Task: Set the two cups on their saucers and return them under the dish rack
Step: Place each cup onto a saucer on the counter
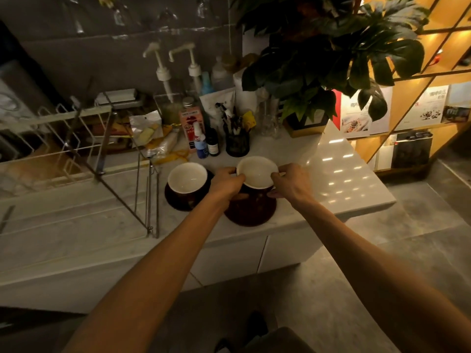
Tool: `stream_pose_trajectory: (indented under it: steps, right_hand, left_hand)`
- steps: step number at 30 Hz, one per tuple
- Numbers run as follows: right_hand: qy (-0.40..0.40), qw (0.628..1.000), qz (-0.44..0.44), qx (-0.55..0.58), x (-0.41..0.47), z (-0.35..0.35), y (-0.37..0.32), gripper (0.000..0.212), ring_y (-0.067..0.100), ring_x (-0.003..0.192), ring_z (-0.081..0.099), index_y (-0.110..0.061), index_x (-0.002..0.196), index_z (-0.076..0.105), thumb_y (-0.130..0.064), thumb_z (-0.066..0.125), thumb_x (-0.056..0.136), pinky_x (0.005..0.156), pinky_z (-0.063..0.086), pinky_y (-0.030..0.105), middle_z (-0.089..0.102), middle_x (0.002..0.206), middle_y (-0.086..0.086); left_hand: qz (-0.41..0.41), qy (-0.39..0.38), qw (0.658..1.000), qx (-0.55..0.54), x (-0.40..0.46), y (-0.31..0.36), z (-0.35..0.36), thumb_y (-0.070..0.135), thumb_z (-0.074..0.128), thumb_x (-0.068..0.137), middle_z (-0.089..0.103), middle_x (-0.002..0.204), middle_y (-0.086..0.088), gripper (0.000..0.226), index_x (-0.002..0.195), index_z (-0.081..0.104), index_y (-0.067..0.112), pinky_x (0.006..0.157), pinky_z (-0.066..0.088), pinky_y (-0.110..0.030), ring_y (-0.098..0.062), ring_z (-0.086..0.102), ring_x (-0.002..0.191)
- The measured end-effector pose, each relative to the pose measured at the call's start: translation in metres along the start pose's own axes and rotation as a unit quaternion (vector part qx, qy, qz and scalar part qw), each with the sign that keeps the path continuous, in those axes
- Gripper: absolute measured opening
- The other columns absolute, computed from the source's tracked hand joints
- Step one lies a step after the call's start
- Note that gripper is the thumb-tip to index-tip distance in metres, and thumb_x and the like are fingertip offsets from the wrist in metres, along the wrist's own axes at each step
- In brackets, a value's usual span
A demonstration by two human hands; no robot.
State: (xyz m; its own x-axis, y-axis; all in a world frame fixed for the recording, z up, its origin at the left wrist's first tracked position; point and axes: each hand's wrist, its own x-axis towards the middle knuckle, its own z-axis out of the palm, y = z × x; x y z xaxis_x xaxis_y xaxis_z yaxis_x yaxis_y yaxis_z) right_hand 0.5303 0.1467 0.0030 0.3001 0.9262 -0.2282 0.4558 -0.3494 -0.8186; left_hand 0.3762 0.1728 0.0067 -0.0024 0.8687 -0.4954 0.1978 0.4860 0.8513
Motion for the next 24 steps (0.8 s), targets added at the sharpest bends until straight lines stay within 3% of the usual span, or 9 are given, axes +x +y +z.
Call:
stream_pose_trajectory:
  steps: [5,14,24]
  right_hand:
    - [-0.006,1.000,0.009,-0.024,-0.023,0.016,0.011,0.012,0.027,0.060,0.075,-0.008,0.085,0.064,-0.012,0.054,0.088,0.071,0.063,0.048,0.074,0.071,0.015]
    - [-0.012,0.999,0.013,-0.039,-0.034,0.024,0.019,0.024,0.026,0.065,0.075,-0.001,0.108,0.067,-0.012,0.055,0.091,0.073,0.063,0.046,0.075,0.080,0.015]
    - [-0.034,0.999,0.018,-0.037,-0.023,0.029,0.025,0.026,0.027,0.068,0.076,0.000,0.111,0.066,-0.011,0.056,0.090,0.073,0.063,0.047,0.074,0.084,0.016]
  left_hand:
    - [-0.010,-0.001,1.000,0.007,-0.020,-0.023,-0.013,0.008,0.056,0.093,0.055,0.133,-0.013,0.040,0.132,0.056,0.007,0.078,0.060,-0.041,-0.031,0.056,0.118]
    - [-0.013,0.007,1.000,0.007,-0.027,-0.041,-0.014,0.007,0.055,0.094,0.052,0.136,-0.014,0.045,0.139,0.050,0.008,0.077,0.061,-0.041,-0.035,0.055,0.120]
    - [-0.019,0.023,1.000,0.006,-0.020,-0.045,-0.013,0.006,0.056,0.093,0.051,0.139,-0.015,0.046,0.139,0.050,0.007,0.076,0.060,-0.041,-0.035,0.055,0.120]
